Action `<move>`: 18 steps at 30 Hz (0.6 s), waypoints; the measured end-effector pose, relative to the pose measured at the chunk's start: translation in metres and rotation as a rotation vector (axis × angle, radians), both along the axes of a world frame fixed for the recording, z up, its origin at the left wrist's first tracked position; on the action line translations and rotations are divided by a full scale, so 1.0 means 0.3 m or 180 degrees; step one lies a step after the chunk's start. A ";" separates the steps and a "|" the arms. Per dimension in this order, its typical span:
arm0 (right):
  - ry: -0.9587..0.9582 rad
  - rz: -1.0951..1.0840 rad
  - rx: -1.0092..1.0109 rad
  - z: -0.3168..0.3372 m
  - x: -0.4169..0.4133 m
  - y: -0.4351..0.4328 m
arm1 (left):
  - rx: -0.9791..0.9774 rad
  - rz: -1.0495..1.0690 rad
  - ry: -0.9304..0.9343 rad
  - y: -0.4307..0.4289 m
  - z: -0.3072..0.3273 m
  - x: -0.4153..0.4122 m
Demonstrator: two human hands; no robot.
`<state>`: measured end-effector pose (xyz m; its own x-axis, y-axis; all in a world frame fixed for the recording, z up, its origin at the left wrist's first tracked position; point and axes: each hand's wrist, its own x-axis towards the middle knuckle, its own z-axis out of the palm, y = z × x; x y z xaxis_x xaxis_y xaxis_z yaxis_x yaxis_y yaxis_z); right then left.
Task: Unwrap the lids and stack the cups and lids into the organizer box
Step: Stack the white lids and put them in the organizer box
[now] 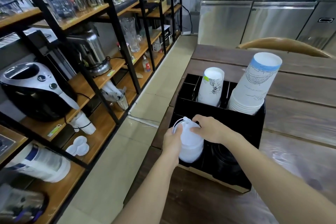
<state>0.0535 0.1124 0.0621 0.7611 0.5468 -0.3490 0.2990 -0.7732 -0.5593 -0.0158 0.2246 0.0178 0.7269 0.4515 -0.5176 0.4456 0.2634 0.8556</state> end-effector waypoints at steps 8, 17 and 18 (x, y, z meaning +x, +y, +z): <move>-0.0124 0.0102 -0.0280 -0.010 0.034 0.010 | 0.0609 -0.0489 -0.0024 -0.002 0.018 0.002; -0.0516 0.0038 -0.0295 -0.011 0.010 -0.006 | 0.1577 -0.0625 0.0114 0.012 0.053 0.022; -0.0657 0.0009 -0.0263 -0.009 0.004 -0.011 | 0.1769 -0.0604 0.0057 0.011 0.062 0.021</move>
<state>0.0547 0.1090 0.0595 0.8195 0.5250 -0.2297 0.4028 -0.8129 -0.4207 -0.0095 0.2279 0.0363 0.8149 0.5214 -0.2533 0.4567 -0.3084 0.8344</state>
